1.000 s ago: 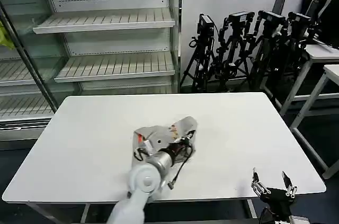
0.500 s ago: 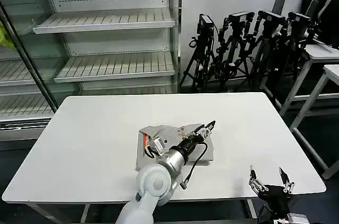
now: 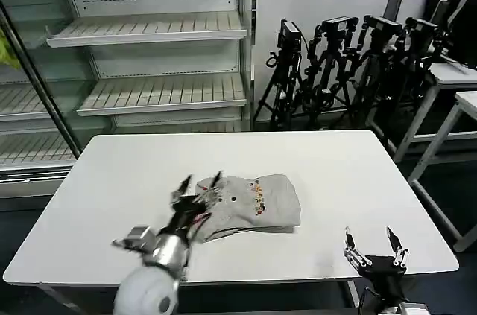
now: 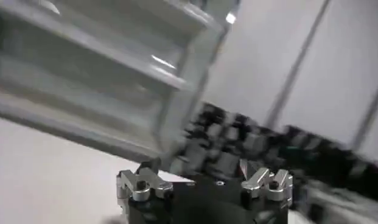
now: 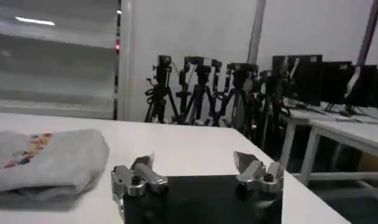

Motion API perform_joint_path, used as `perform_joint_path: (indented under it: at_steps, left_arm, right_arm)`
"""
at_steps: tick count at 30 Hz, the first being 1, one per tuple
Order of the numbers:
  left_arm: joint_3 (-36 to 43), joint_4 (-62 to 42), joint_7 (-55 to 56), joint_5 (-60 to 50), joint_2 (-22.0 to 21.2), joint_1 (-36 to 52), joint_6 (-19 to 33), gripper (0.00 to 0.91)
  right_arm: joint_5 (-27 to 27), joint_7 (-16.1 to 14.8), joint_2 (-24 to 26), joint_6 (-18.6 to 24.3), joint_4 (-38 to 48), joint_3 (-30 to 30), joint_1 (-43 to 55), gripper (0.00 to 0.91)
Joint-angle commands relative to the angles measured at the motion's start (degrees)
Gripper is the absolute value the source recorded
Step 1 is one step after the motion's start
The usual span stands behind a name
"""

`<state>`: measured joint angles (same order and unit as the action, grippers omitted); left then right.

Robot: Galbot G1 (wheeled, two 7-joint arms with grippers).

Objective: Fold and organize the clothes.

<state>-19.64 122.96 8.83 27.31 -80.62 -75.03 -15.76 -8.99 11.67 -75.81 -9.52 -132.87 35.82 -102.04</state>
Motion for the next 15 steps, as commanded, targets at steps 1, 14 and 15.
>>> perform_joint_path:
  at_steps: [1,14,15]
  left_arm:
    - [-9.40,7.35,-1.63,-24.68,1.96,-20.38,11.87,0.907]
    - [-7.49,6.36,-2.69,-25.48,0.68,-20.47,11.70,0.907]
    - [-7.45,6.50,-2.75,-25.37,0.58,-20.95,11.72,0.907]
  right_arm:
    - [1.49,0.21,-0.74,3.56,1.58,-2.11,2.04,0.907]
    - [1.49,-0.91,-0.77,3.80,1.81,-2.59,2.12,0.907]
    - [1.48,-0.89,-1.03,3.84,1.49,-2.60,1.88,0.907]
